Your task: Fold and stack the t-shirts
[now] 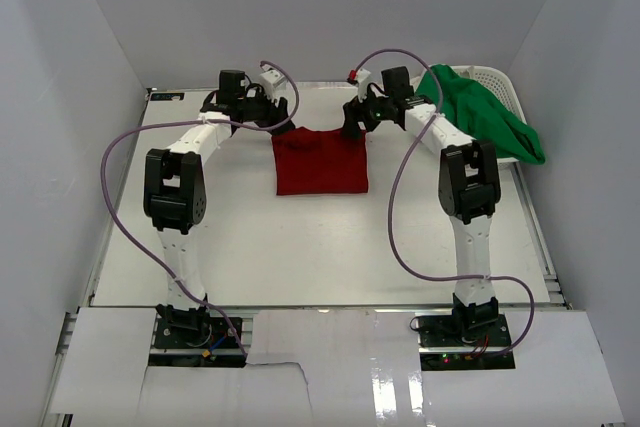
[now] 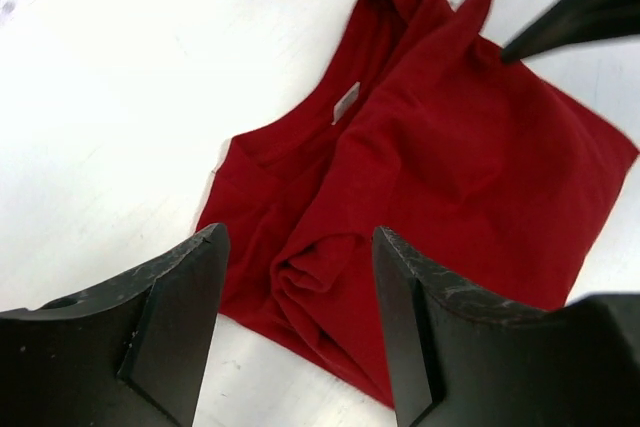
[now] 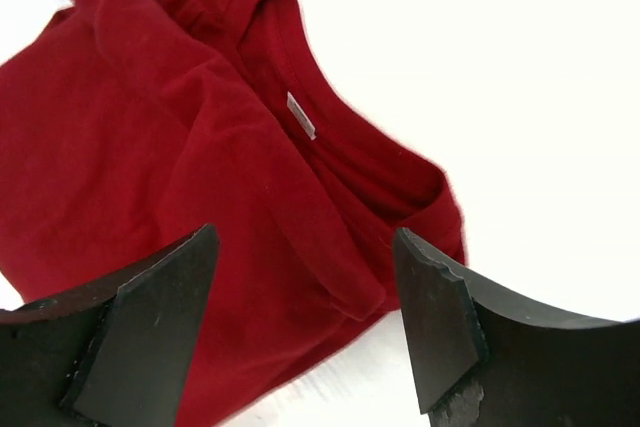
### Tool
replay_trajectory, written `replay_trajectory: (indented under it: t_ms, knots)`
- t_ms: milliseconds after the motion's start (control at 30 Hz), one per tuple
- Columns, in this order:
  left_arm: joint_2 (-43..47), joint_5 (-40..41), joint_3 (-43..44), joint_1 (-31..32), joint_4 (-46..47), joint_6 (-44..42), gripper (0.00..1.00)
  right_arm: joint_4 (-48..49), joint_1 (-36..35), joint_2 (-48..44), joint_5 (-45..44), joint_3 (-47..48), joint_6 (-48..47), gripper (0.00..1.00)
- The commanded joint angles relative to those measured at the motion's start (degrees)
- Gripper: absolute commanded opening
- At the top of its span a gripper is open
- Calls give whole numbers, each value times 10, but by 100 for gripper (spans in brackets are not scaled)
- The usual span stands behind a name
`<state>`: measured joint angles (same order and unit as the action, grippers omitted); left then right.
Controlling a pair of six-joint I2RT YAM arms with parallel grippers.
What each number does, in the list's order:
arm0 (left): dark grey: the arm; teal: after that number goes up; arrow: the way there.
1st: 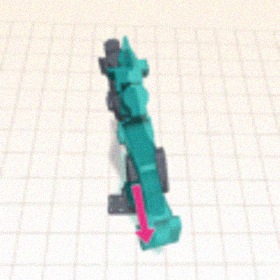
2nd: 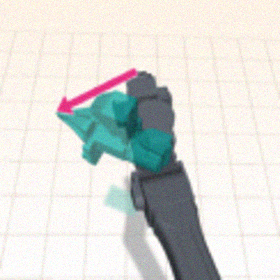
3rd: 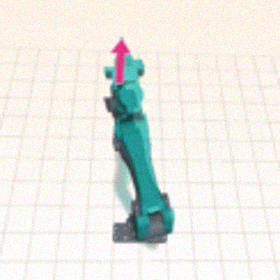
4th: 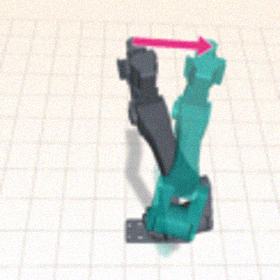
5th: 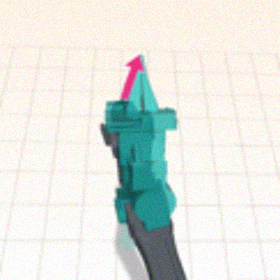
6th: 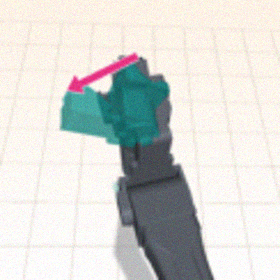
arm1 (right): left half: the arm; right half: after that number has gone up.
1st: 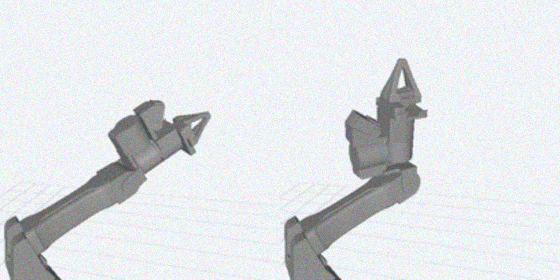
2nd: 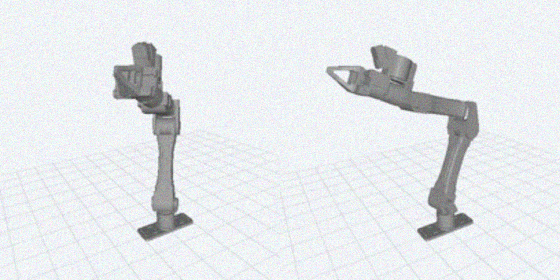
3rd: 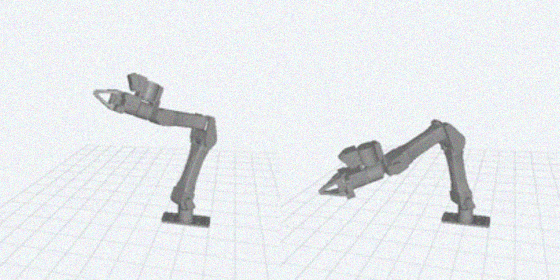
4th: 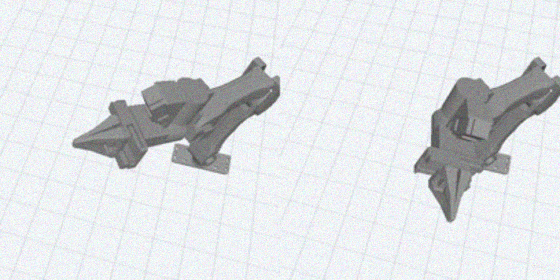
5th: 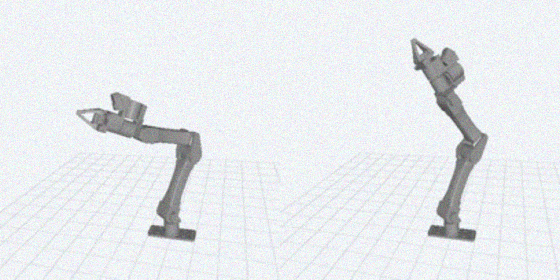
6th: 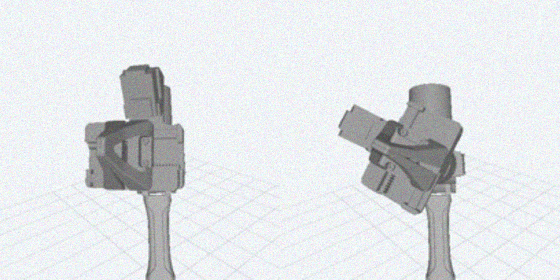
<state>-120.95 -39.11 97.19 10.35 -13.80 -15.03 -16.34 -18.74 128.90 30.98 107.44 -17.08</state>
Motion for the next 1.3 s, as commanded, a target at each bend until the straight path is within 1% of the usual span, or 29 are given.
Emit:
replay_trajectory:
  t_ms: [0, 33, 67, 100, 133, 167, 200, 233, 267, 300, 333, 367, 433, 500, 633, 833, 1000, 1067, 1167, 1233, 1267]
  knots:
    - [7, -75, 33, -5, -17, -105, 70, -11, 19, -29, 37, 23, -102, 76]
    - [-7, -90, 41, -7, -21, -114, 70, -28, 24, -23, 58, 40, -111, 76]
    - [-14, -130, 52, -9, -35, -132, 69, -52, 28, -7, 71, 59, -123, 81]
    - [-20, -151, 53, -9, -45, -158, 69, -93, 34, 1, 83, 92, -151, 81]
    - [-23, -171, 42, -9, -44, -211, 68, -108, 34, 14, 80, 105, -162, 81]
    - [-23, -174, 35, -9, -33, -214, 66, -138, 34, 20, 78, 115, -193, 81]
    - [-25, -176, 37, -9, -30, -207, 71, -149, 34, 21, 73, 124, -208, 80]
    - [-31, -180, 54, -9, -51, -205, 79, -152, 34, 21, 68, 124, -217, 79]
    - [-34, -212, 66, -9, -81, -233, 80, -158, 35, 21, 67, 121, -233, 78]
    - [-38, -223, 78, -10, -104, -261, 79, -164, 35, 20, 72, 120, -242, 78]
    - [-49, -225, 91, -10, -125, -260, 79, -169, 35, 21, 74, 122, -248, 76]
    - [-57, -227, 126, -10, -142, -264, 79, -179, 35, 24, 77, 129, -257, 76]
    - [-71, -230, 155, -10, -192, -293, 78, -220, 35, 37, 86, 159, -280, 77]
    - [-78, -232, 164, -10, -200, -311, 78, -262, 34, 46, 93, 178, -304, 77]
    - [-90, -239, 167, -10, -210, -323, 76, -254, 32, 37, 90, 156, -313, 75]
    - [-105, -252, 163, -9, -215, -339, 73, -262, 30, 55, 95, 166, -311, 62]
    - [-115, -252, 164, -9, -216, -342, 70, -259, 27, 78, 95, 174, -306, 62]
    - [-122, -250, 165, -8, -216, -345, 70, -255, 26, 85, 96, 178, -304, 60]
    - [-129, -247, 169, -6, -216, -346, 70, -246, 24, 93, 92, 184, -299, 59]
    - [-133, -247, 171, -5, -216, -348, 70, -243, 25, 97, 91, 185, -299, 55]
    - [-134, -246, 174, -6, -216, -348, 70, -240, 25, 99, 88, 186, -299, 54]
